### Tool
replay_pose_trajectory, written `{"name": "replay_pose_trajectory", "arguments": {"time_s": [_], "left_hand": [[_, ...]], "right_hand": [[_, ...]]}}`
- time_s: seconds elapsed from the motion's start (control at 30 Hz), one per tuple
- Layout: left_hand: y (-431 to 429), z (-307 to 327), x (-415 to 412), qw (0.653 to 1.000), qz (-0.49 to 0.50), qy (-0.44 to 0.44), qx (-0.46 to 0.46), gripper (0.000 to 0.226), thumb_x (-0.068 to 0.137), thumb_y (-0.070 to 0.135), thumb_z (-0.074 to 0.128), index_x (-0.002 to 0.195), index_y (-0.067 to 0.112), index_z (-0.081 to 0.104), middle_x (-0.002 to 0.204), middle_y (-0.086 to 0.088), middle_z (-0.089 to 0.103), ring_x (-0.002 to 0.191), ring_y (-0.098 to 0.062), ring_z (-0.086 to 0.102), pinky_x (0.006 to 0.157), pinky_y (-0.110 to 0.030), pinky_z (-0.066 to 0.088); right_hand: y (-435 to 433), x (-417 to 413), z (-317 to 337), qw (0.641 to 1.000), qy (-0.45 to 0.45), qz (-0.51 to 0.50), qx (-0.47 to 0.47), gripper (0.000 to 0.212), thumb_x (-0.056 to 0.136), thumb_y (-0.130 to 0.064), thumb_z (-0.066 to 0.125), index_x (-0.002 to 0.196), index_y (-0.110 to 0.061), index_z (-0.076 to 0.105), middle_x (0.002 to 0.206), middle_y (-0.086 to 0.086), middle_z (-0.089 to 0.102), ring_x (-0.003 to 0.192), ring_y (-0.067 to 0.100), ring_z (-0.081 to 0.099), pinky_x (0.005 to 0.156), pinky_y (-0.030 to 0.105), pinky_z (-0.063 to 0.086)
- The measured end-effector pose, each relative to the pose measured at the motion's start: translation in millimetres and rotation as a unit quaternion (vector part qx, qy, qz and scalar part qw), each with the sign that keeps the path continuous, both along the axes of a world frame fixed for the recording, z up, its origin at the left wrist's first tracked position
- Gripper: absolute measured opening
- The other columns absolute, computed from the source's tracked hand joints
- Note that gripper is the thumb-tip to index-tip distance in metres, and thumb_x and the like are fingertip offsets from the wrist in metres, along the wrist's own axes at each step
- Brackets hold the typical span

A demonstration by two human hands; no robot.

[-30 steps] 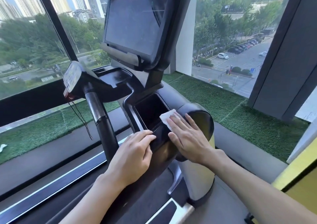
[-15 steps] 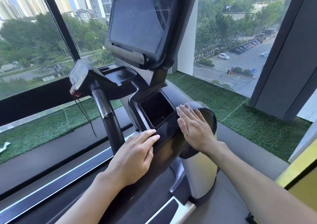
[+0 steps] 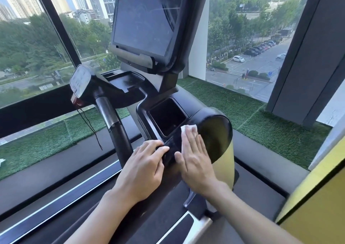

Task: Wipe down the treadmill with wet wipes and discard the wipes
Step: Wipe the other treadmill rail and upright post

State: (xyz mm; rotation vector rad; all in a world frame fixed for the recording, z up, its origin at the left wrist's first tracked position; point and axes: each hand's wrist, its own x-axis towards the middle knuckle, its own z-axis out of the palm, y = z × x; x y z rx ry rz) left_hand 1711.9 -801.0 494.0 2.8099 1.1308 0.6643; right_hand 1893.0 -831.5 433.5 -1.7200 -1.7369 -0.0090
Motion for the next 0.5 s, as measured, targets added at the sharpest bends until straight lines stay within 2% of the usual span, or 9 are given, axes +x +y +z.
{"name": "replay_pose_trajectory", "arguments": {"time_s": [0.07,0.13,0.2,0.27,0.3,0.43,0.5], "left_hand": [[1.0,0.4,0.3,1.000,0.002,0.001,0.000,0.041,0.095,0.026,0.040,0.128,0.018,0.061,0.128,0.008,0.053,0.126,-0.012,0.047,0.103,-0.036,0.045],[0.2,0.5,0.7,1.000,0.001,0.002,-0.002,0.040,0.094,0.025,0.041,0.128,0.017,0.062,0.128,0.008,0.054,0.126,-0.012,0.048,0.102,-0.036,0.045],[-0.6,1.5,1.0,1.000,-0.001,0.004,-0.002,0.040,0.094,0.024,0.040,0.127,0.016,0.062,0.127,0.007,0.054,0.125,-0.013,0.048,0.100,-0.037,0.046],[-1.4,2.6,2.0,1.000,-0.001,0.009,-0.001,0.039,0.093,0.022,0.041,0.126,0.015,0.061,0.126,0.006,0.054,0.123,-0.014,0.048,0.099,-0.036,0.047],[-1.2,3.1,2.6,1.000,-0.001,0.011,0.000,0.038,0.093,0.021,0.042,0.126,0.015,0.061,0.125,0.007,0.054,0.123,-0.014,0.048,0.099,-0.036,0.047],[-1.9,4.5,3.4,1.000,-0.005,0.010,0.002,0.034,0.094,0.016,0.047,0.125,0.015,0.061,0.124,0.007,0.054,0.123,-0.014,0.048,0.098,-0.035,0.048],[-2.0,4.4,3.3,1.000,-0.006,0.008,0.002,0.033,0.093,0.012,0.053,0.126,0.014,0.061,0.124,0.007,0.055,0.123,-0.015,0.048,0.099,-0.036,0.048]], "right_hand": [[-22.2,-25.5,-14.2,0.999,0.017,0.032,0.009,0.071,0.105,-0.049,0.012,0.157,-0.002,0.002,0.166,0.014,-0.002,0.154,0.025,-0.009,0.124,0.037,-0.004],[-20.6,-28.0,-21.3,0.997,0.073,0.012,0.008,0.071,0.104,-0.053,0.009,0.157,-0.008,-0.008,0.166,0.008,-0.013,0.153,0.020,-0.016,0.123,0.035,-0.008],[-0.5,-19.0,-20.7,0.981,0.190,-0.043,-0.014,0.073,0.100,-0.055,0.008,0.154,-0.014,-0.018,0.162,-0.001,-0.026,0.148,0.009,-0.027,0.123,0.034,-0.012],[11.8,-17.0,-17.3,0.941,0.325,-0.088,-0.029,0.077,0.094,-0.058,0.009,0.151,-0.018,-0.025,0.157,-0.008,-0.035,0.143,0.001,-0.034,0.122,0.036,-0.013],[9.6,-25.1,-17.0,0.930,0.356,-0.089,-0.027,0.080,0.092,-0.061,0.009,0.150,-0.019,-0.027,0.156,-0.009,-0.037,0.141,0.000,-0.035,0.122,0.034,-0.014],[-31.8,-66.5,-25.6,0.927,0.372,-0.023,-0.045,0.075,0.096,-0.064,0.010,0.146,-0.027,-0.033,0.152,-0.018,-0.043,0.139,-0.005,-0.037,0.118,0.024,-0.018],[-25.9,-60.6,-25.8,0.902,0.428,-0.030,-0.045,0.072,0.100,-0.060,0.013,0.148,-0.029,-0.030,0.154,-0.019,-0.040,0.139,-0.006,-0.035,0.119,0.026,-0.016]]}}
